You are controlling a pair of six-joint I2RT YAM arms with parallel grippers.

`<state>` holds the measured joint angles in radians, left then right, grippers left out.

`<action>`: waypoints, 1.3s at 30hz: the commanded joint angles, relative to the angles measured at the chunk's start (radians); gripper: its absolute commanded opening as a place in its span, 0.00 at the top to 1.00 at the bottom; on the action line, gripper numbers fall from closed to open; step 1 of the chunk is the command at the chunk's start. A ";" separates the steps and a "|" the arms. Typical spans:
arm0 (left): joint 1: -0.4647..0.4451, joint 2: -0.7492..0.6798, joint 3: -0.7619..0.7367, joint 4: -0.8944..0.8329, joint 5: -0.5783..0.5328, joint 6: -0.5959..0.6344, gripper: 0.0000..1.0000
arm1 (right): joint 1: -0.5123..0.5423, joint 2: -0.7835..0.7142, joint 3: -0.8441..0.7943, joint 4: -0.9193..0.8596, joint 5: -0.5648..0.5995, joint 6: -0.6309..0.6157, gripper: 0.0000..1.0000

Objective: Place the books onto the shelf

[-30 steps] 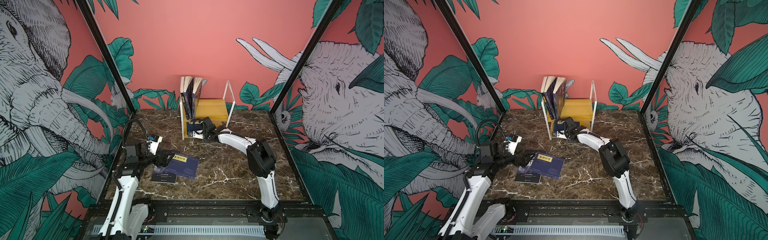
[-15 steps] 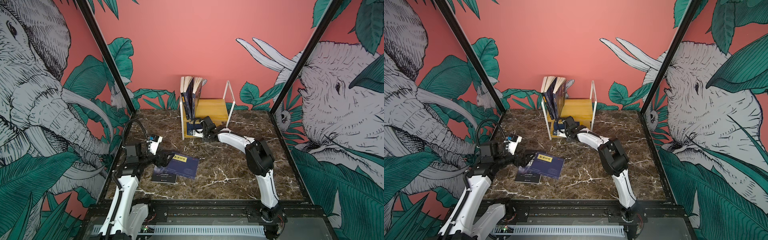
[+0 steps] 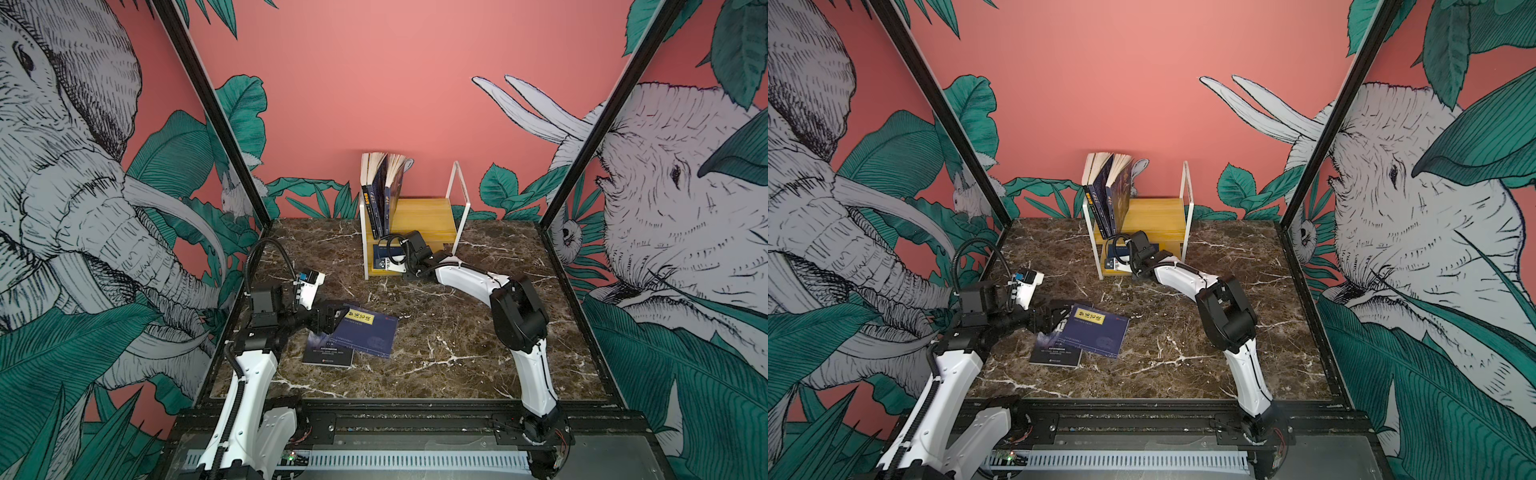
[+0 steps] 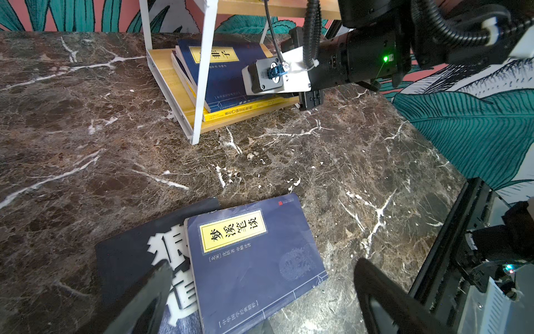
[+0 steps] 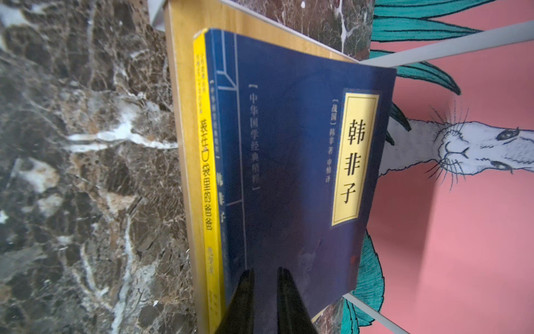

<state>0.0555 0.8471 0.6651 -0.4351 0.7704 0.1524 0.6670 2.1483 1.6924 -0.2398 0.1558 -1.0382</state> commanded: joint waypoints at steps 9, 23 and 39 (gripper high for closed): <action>0.010 0.003 -0.015 0.006 0.016 0.021 0.01 | -0.016 -0.040 -0.050 -0.036 -0.001 -0.045 0.71; 0.013 0.005 -0.016 0.009 0.017 0.016 0.01 | -0.035 -0.095 -0.040 -0.117 -0.072 0.023 0.63; 0.012 0.010 -0.013 0.010 0.018 0.014 0.01 | -0.040 -0.029 -0.027 -0.054 -0.007 0.001 0.70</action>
<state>0.0628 0.8551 0.6647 -0.4343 0.7708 0.1516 0.6342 2.0960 1.6428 -0.3111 0.1387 -1.0283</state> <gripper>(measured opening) 0.993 0.304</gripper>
